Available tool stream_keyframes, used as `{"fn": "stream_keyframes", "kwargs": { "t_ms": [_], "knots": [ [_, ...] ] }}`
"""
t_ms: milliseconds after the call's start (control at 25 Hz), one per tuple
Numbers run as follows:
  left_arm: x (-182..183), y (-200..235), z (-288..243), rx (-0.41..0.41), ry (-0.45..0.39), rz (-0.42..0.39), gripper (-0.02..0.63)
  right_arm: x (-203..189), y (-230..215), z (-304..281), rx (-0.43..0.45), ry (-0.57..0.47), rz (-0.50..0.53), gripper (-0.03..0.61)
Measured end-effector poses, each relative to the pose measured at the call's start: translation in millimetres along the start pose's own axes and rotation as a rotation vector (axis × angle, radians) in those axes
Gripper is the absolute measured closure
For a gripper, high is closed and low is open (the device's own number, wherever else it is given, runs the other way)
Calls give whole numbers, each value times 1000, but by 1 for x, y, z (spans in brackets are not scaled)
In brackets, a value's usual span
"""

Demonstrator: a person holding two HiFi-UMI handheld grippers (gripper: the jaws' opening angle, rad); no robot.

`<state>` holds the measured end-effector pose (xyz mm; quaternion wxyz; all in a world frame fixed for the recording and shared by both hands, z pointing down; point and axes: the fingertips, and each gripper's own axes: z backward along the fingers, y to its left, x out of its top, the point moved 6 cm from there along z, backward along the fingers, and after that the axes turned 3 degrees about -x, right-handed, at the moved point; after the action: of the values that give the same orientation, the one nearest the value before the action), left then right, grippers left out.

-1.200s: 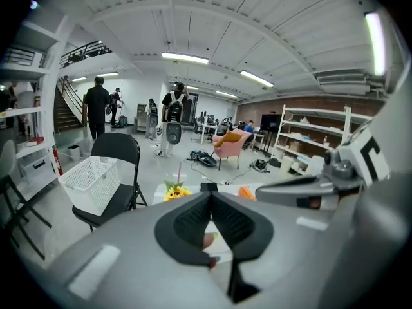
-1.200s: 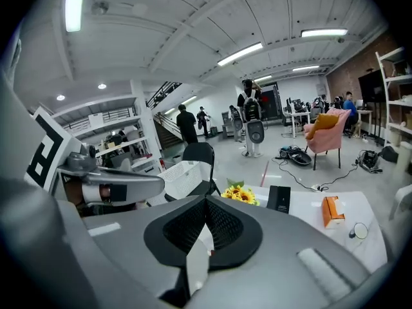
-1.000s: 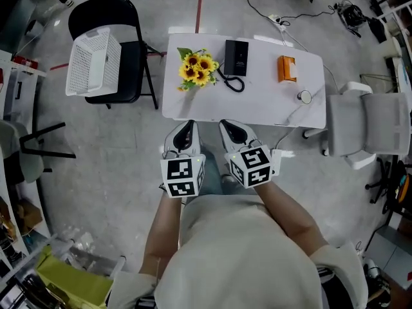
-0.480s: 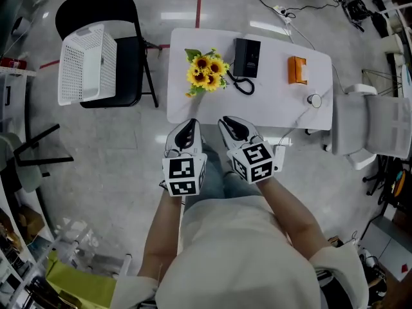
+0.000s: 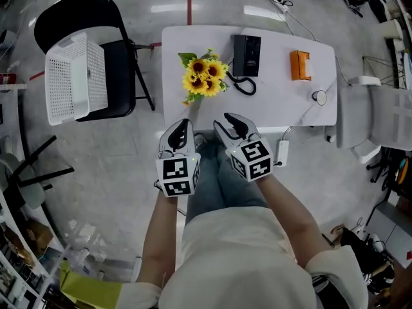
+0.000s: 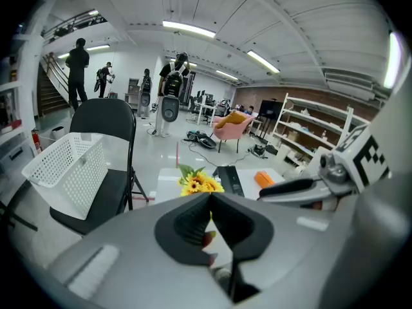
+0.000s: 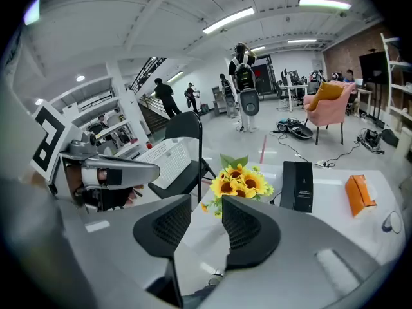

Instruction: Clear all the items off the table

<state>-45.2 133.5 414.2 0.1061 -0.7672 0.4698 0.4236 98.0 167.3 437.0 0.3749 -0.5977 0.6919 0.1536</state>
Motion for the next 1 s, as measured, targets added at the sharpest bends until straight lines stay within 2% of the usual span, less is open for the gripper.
{"fn": "stream_keyframes", "kwargs": {
  "t_ms": [400,640,840,1000],
  "knots": [
    [-20,40,-56,52,-7,42,604,-39,-36,-85,-52,44,47,327],
    [-37,61,-89,108,-15,112,604,-66,-56,-134,-68,40,58,293],
    [-51,72,-109,130,-3,114,604,-75,-68,-168,-67,25,39,274],
    [-61,78,-121,143,0,127,604,-80,-71,-188,-51,11,71,243]
  ]
}}
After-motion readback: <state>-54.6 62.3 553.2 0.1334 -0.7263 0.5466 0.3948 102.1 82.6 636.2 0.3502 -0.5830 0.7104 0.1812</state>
